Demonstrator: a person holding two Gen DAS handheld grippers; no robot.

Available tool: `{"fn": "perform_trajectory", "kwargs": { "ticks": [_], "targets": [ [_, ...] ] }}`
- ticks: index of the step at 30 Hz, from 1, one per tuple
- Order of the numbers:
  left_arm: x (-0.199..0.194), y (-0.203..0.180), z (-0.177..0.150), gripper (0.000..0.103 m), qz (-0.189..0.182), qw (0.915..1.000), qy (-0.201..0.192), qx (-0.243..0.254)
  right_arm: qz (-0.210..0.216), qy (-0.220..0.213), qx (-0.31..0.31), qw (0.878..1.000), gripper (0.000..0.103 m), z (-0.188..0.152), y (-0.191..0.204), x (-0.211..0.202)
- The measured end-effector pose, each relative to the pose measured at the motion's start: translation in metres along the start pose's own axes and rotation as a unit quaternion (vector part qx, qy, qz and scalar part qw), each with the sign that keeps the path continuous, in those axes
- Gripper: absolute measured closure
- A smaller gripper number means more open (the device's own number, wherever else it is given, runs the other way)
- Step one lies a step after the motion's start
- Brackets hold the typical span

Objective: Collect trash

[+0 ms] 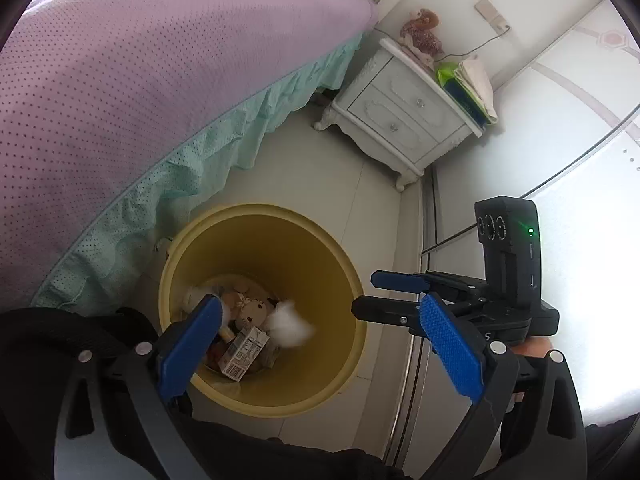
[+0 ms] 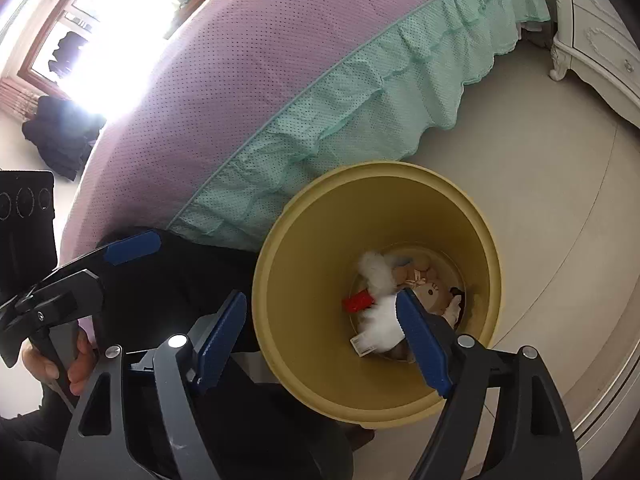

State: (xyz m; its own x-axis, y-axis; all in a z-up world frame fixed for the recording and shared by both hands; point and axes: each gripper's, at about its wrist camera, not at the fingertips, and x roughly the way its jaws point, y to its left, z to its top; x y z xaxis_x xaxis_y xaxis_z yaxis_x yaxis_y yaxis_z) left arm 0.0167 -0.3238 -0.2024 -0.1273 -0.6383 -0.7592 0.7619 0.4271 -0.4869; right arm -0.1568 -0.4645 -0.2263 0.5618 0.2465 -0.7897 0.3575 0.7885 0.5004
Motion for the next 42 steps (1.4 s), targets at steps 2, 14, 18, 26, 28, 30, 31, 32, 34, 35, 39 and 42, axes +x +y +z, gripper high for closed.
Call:
{"fn": "perform_trajectory", "kwargs": {
  "ticks": [2, 14, 18, 26, 28, 30, 31, 32, 34, 35, 39, 42],
  "targets": [
    [0.002, 0.000, 0.000, 0.004, 0.000, 1.0000, 0.003, 0.000, 0.000, 0.003, -0.001, 1.000, 0.028, -0.001, -0.001, 0.001],
    [-0.035, -0.003, 0.005, 0.004, 0.023, 0.9987, -0.044, 0.011, 0.012, -0.032, -0.048, 0.998, 0.028, 0.012, 0.039, -0.019],
    [-0.078, 0.010, 0.003, 0.004, 0.069, 0.9936, -0.089, -0.013, 0.024, -0.041, -0.109, 0.993, 0.027, 0.028, 0.086, -0.020],
    [-0.186, 0.043, -0.018, 0.004, 0.146, 0.9675, -0.196, -0.063, 0.056, -0.071, -0.265, 0.960, 0.023, 0.049, 0.209, -0.008],
    [-0.217, 0.053, -0.026, 0.004, 0.177, 0.9538, -0.230, -0.079, 0.063, -0.080, -0.294, 0.950, 0.020, 0.051, 0.237, -0.004],
    [-0.243, 0.062, -0.034, 0.004, 0.204, 0.9393, -0.259, -0.095, 0.063, -0.097, -0.327, 0.938, 0.018, 0.052, 0.270, 0.004],
    [-0.256, 0.067, -0.038, 0.004, 0.217, 0.9304, -0.276, -0.107, 0.063, -0.106, -0.342, 0.931, 0.017, 0.051, 0.284, 0.007],
    [-0.266, 0.071, -0.043, 0.004, 0.226, 0.9235, -0.287, -0.115, 0.064, -0.114, -0.355, 0.926, 0.017, 0.050, 0.295, 0.010],
    [-0.288, 0.078, -0.052, 0.004, 0.251, 0.9084, -0.308, -0.129, 0.069, -0.128, -0.381, 0.913, 0.015, 0.048, 0.324, 0.020],
    [-0.298, 0.082, -0.057, 0.004, 0.265, 0.9009, -0.317, -0.134, 0.069, -0.134, -0.394, 0.906, 0.014, 0.047, 0.340, 0.026],
    [-0.336, 0.096, -0.075, 0.004, 0.346, 0.8585, -0.345, -0.156, 0.075, -0.159, -0.427, 0.887, 0.009, 0.048, 0.388, 0.042],
    [-0.357, 0.101, -0.083, 0.004, 0.382, 0.8353, -0.360, -0.165, 0.097, -0.172, -0.431, 0.880, 0.009, 0.051, 0.415, 0.048]
  ]
}}
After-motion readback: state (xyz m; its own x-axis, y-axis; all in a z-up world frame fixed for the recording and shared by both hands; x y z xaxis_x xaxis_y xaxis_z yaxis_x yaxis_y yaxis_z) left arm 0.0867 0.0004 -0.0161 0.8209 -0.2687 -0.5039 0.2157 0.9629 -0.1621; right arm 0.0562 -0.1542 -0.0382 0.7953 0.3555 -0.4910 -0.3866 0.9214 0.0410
